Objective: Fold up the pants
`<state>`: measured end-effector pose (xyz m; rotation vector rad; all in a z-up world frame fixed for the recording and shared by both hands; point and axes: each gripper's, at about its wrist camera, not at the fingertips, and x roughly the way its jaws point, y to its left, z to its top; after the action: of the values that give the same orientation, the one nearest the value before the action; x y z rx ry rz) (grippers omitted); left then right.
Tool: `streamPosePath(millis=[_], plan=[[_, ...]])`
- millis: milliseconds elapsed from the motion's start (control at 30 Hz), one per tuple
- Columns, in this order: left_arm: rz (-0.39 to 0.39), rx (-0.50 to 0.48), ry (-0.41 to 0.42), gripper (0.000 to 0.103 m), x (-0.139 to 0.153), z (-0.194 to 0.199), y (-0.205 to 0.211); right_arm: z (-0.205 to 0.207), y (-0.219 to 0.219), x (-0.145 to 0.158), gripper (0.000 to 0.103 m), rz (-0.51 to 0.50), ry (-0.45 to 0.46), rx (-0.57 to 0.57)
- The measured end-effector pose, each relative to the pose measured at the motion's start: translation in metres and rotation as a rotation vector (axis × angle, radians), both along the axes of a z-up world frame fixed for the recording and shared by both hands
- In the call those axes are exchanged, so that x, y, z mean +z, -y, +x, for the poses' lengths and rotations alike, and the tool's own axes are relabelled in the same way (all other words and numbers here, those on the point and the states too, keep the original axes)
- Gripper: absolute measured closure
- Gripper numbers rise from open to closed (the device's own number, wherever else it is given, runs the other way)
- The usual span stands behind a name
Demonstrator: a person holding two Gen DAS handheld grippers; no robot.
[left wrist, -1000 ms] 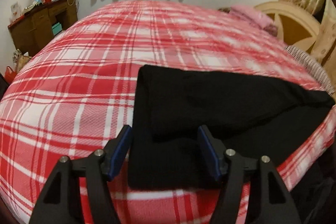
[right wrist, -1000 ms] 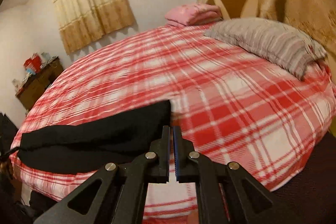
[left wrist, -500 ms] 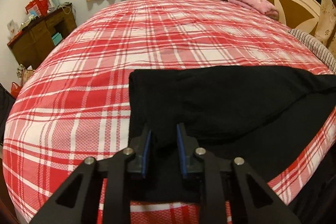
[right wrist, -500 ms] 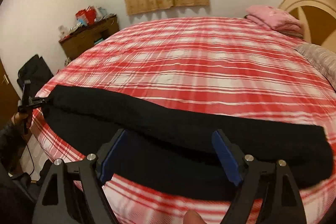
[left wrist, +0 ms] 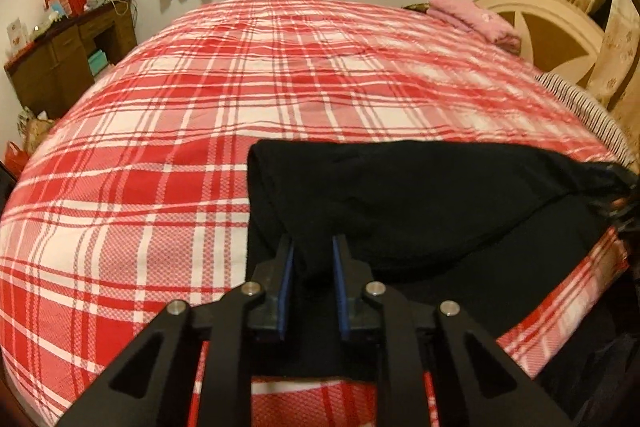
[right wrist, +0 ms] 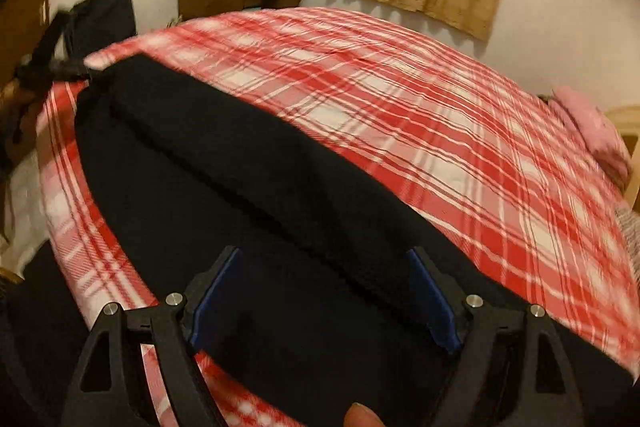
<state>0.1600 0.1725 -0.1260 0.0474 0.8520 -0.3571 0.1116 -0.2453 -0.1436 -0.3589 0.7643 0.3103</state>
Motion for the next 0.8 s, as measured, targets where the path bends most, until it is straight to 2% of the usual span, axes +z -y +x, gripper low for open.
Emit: streamPosePath(millis=[67,133,233,367,467,500,533,567,667,800], plan=[[-0.030,-0.010,-0.006,0.084,0.003,-0.001,-0.003,0.006,-0.008,-0.006,0.022,-0.048,0.009,0.007],[-0.055,-0.011,-0.022,0.084,0.003,0.000,-0.005,0.013,-0.014,-0.014,0.032,-0.106,0.015,0.015],[-0.132,-0.012,-0.046,0.084,0.005,0.004,-0.011,0.022,-0.020,-0.023,0.043,-0.159,0.021,0.027],[-0.239,0.009,-0.068,0.084,0.009,0.009,-0.021,0.025,-0.032,-0.024,0.047,-0.160,0.036,0.063],[-0.208,0.002,-0.060,0.084,0.010,0.008,-0.017,0.024,-0.043,-0.025,0.047,-0.170,0.056,0.107],[-0.205,-0.001,-0.065,0.084,0.009,0.008,-0.016,0.026,-0.048,-0.029,0.061,-0.193,0.047,0.114],[-0.200,-0.002,-0.066,0.085,0.009,0.008,-0.015,0.027,-0.051,-0.033,0.091,-0.207,0.035,0.117],[-0.187,-0.002,-0.060,0.085,0.009,0.007,-0.015,0.030,-0.054,-0.038,0.097,-0.221,0.012,0.124],[-0.188,0.003,-0.047,0.085,0.014,0.006,-0.018,0.031,-0.056,-0.032,0.099,-0.203,0.014,0.119],[-0.178,0.000,-0.033,0.085,0.020,0.004,-0.024,0.017,-0.058,-0.002,0.100,-0.159,0.044,0.129]])
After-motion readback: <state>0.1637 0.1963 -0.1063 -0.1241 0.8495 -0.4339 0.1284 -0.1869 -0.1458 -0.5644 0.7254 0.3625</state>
